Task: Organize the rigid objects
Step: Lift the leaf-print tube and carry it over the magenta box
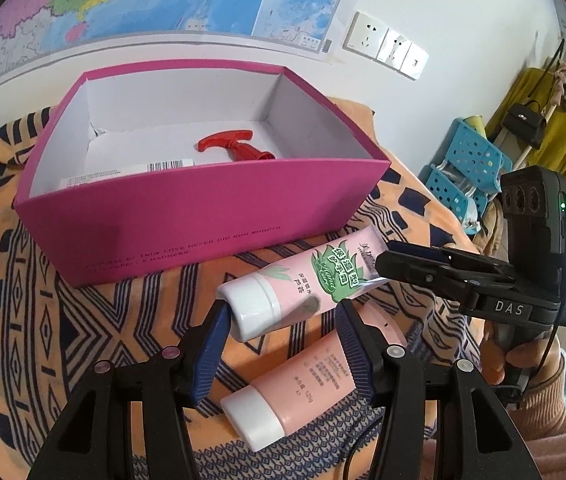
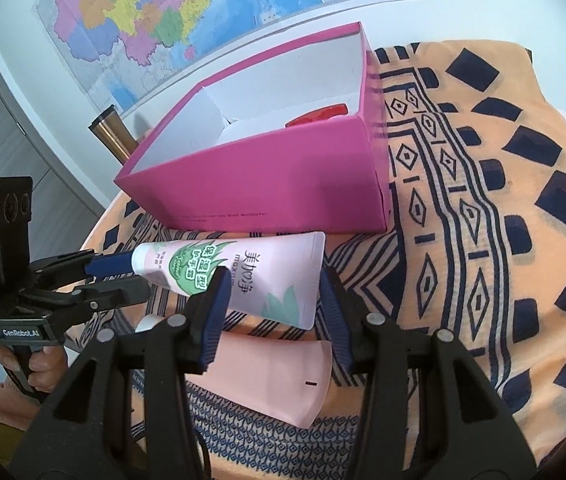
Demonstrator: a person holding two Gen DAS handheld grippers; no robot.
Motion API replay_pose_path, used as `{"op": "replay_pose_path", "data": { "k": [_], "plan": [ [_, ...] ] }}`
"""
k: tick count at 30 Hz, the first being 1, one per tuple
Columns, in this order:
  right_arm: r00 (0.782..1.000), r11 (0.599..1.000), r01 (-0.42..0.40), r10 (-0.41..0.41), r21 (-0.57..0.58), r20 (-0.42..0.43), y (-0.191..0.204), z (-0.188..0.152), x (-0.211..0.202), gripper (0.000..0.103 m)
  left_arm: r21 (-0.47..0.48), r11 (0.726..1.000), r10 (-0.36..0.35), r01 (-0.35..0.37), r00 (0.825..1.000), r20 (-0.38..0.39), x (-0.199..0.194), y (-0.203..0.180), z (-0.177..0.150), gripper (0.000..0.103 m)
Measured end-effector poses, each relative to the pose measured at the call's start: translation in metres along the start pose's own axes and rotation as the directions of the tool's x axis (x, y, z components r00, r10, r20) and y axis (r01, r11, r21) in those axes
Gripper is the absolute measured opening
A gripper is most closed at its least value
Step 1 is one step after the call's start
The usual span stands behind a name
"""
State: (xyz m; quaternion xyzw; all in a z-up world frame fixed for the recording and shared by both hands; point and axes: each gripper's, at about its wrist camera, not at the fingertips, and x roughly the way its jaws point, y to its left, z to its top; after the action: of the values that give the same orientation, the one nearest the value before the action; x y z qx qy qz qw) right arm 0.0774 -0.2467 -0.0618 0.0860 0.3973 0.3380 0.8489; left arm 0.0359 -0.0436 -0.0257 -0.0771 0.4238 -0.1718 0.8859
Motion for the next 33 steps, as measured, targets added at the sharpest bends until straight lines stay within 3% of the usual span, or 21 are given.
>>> {"op": "replay_pose_path", "data": {
  "k": [33],
  "plan": [
    [0.999,0.999,0.013,-0.012,-0.030,0.043,0.003,0.011,-0.015,0.049,0.032,0.999,0.004,-0.006,0.999,0.047,-0.011,-0.008,0.014,0.055]
  ]
}}
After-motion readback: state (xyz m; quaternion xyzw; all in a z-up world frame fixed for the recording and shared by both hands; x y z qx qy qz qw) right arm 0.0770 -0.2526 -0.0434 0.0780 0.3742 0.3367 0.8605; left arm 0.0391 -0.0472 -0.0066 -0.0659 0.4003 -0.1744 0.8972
